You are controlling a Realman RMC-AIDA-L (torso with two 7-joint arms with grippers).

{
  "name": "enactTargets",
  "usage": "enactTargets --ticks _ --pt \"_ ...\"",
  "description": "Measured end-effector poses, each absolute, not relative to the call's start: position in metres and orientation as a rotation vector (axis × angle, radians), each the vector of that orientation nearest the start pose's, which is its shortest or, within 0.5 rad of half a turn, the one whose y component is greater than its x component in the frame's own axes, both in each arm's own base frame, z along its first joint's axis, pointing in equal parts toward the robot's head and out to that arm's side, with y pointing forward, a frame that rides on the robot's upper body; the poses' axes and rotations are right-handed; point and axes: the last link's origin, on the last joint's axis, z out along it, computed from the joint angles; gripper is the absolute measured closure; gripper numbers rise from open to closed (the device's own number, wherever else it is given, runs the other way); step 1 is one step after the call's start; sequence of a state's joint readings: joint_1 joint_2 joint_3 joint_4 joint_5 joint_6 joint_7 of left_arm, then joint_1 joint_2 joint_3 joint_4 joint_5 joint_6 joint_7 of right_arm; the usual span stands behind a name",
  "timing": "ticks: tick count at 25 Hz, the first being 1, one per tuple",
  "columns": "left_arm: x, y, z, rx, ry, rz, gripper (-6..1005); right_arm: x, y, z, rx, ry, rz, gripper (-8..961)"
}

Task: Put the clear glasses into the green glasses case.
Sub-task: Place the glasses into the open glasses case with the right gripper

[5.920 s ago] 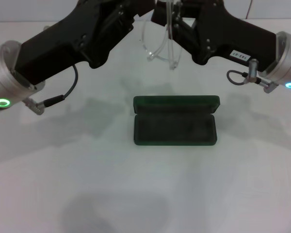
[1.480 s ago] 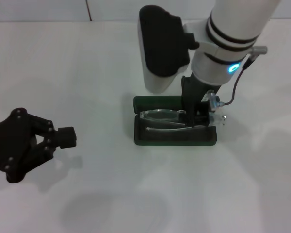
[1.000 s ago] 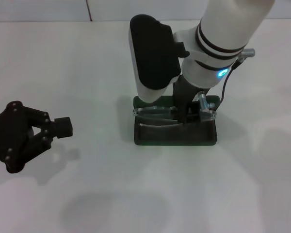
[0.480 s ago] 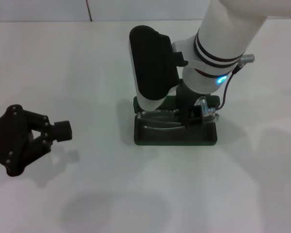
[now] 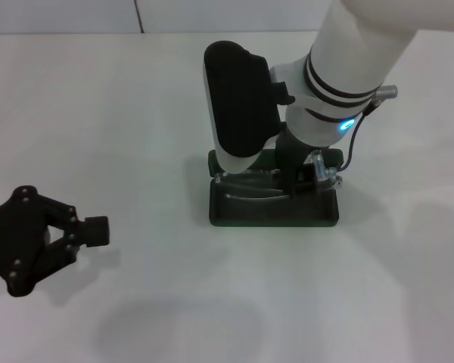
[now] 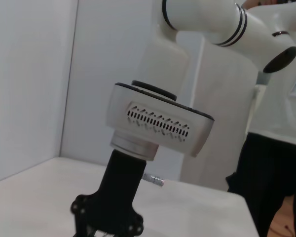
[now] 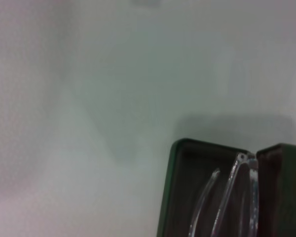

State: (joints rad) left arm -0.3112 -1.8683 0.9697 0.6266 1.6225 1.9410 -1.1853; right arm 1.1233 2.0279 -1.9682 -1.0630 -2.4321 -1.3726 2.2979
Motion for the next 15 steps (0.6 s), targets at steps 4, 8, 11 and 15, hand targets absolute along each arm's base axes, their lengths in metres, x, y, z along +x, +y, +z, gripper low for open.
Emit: enactTargets --ticks 4,8,11,15 --pt "-0.299 0.247 0.076 -2.857 -0.348 -0.920 955 0.058 0.366 -0.094 -2.807 -0.402 -0.954 811" --pt "-0.310 0.244 0.085 -2.788 -0.386 -0.889 955 0.058 0.367 -0.094 -2.801 -0.399 -0.958 810" --pt "-0.313 0.241 0.089 -2.769 -0.389 -0.874 955 0.058 0.367 -0.093 -2.797 -0.399 -0.959 809" --pt "-0.314 0.240 0.089 -2.767 -0.394 -0.870 955 0.058 0.367 -0.093 -2.794 -0.401 -0.960 807"
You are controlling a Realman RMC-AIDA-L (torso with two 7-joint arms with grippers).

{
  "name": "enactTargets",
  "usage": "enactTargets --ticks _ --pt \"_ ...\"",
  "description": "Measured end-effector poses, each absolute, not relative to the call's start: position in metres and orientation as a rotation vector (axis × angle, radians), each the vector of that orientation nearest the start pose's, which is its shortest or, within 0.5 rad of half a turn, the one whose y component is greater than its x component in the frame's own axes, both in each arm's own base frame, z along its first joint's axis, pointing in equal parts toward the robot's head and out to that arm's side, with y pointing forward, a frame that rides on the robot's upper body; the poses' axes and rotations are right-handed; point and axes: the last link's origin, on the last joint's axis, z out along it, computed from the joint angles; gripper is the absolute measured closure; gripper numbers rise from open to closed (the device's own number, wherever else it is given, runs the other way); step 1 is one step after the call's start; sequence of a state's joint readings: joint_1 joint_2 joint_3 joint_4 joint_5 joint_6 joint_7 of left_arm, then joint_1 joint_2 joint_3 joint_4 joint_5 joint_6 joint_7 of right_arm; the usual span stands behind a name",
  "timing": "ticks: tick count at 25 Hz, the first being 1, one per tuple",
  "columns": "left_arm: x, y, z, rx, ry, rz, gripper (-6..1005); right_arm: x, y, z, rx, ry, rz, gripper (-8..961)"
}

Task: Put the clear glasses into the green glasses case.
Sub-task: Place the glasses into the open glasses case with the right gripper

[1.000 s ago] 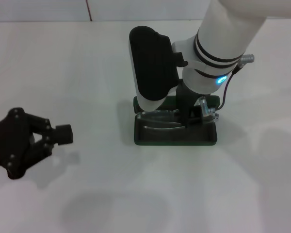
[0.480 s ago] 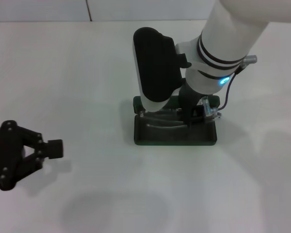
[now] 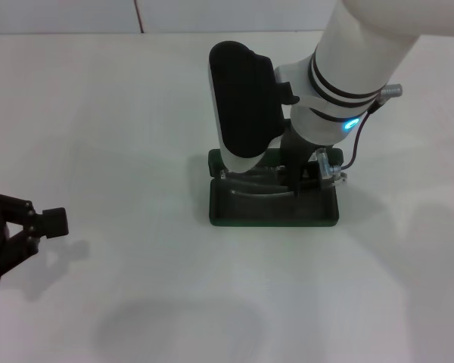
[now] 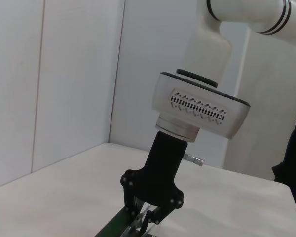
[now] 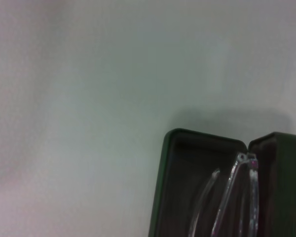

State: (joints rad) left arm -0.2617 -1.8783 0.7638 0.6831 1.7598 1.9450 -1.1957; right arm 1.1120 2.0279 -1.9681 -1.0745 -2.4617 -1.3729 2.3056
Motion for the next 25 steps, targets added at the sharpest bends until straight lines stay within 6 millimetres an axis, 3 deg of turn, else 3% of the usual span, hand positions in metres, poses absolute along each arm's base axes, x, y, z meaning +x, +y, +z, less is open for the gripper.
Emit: enactTargets --ticks 25 --pt "-0.3140 0.2428 0.0914 -2.701 -0.399 -0.900 955 0.0583 0.3665 -0.0925 -2.791 -0.386 -0.968 798"
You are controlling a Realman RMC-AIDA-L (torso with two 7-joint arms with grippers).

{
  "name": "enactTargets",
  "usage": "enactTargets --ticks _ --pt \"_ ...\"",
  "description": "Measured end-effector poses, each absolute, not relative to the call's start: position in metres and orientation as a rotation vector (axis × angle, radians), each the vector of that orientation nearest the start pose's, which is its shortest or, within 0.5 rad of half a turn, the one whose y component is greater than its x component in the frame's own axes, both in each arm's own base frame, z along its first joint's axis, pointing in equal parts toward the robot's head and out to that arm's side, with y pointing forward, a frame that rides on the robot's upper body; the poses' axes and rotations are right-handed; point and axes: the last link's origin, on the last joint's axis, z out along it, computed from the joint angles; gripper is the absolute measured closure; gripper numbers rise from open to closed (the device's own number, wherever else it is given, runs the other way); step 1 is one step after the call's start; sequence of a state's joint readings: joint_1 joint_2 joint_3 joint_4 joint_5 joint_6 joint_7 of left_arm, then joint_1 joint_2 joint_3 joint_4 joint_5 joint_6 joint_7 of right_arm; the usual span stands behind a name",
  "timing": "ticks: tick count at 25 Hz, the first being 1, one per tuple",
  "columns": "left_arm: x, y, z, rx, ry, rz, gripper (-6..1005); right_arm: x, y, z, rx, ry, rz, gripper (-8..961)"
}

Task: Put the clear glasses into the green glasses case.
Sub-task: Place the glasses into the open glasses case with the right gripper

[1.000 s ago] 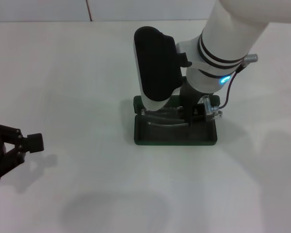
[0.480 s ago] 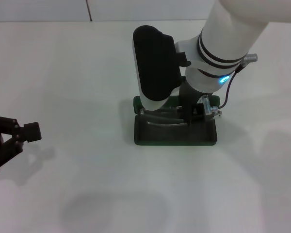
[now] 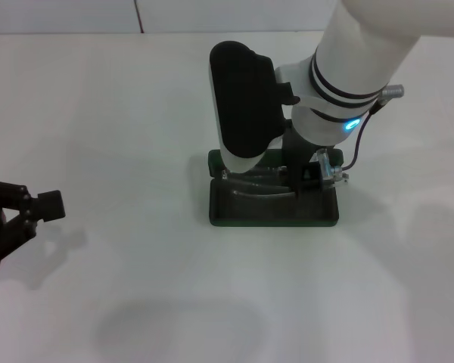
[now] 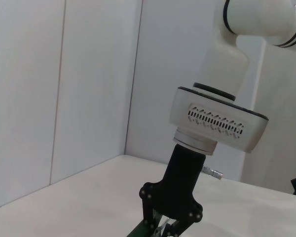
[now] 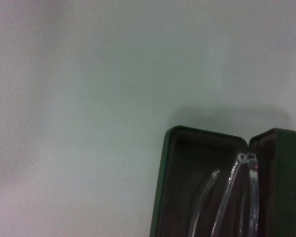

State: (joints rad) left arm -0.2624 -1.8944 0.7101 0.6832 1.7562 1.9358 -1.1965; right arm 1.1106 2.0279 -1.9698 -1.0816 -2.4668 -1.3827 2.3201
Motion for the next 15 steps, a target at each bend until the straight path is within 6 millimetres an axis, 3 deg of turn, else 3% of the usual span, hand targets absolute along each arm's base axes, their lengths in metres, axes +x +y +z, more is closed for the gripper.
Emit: enactTargets --ticks 15 --pt "-0.3150 0.2421 0.0889 -2.697 -0.403 -0.899 955 0.0597 0.3638 -0.0943 -2.792 -0.396 -0.961 793"
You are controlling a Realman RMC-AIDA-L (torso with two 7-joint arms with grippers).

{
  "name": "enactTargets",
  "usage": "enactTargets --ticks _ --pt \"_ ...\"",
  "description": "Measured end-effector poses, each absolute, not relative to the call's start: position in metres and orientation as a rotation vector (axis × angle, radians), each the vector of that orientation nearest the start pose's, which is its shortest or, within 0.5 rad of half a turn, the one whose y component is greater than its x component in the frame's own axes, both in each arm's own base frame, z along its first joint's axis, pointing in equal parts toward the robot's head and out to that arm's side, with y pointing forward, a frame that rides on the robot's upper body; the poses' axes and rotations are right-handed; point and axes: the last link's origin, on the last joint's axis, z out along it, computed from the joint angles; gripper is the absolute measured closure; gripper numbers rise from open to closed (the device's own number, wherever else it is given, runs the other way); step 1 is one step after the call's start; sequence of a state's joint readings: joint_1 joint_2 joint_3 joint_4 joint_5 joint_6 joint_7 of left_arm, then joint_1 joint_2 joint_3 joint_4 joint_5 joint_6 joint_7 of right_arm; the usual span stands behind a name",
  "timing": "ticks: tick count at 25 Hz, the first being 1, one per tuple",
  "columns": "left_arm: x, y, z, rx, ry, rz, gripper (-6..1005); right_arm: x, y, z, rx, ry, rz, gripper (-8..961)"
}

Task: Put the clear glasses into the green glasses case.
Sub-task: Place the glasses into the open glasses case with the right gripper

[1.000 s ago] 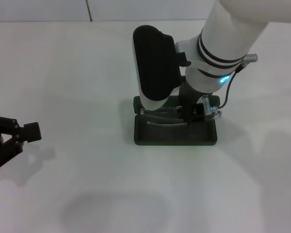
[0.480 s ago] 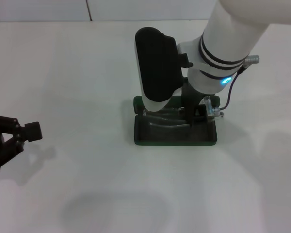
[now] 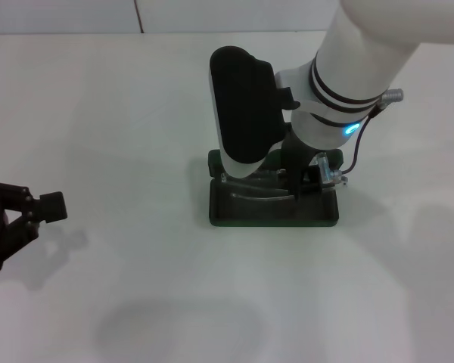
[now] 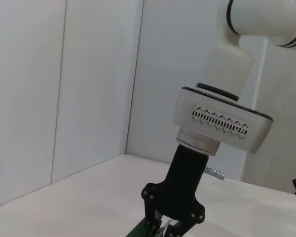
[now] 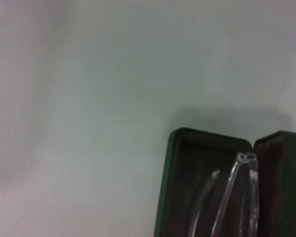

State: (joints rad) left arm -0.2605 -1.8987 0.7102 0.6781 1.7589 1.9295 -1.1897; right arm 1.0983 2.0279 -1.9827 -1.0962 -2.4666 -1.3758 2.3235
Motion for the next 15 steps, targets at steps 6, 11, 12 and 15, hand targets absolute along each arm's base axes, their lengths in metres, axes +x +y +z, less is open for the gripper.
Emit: enactTargets --ticks 6,11,12,15 --pt "-0.3150 0.2420 0.0885 -2.697 -0.403 -0.900 956 0.0614 0.3626 -0.0956 -2.781 -0.397 -0.979 791" --pt "-0.3150 0.2420 0.0884 -2.697 -0.403 -0.900 956 0.0617 0.3623 -0.0961 -2.769 -0.396 -0.988 786" --pt "-0.3151 0.2418 0.0884 -2.698 -0.404 -0.900 956 0.0614 0.3621 -0.0960 -2.769 -0.397 -0.987 785" --pt "-0.3156 0.2411 0.0881 -2.697 -0.407 -0.899 956 0.0595 0.3602 -0.0961 -2.769 -0.405 -0.981 781"
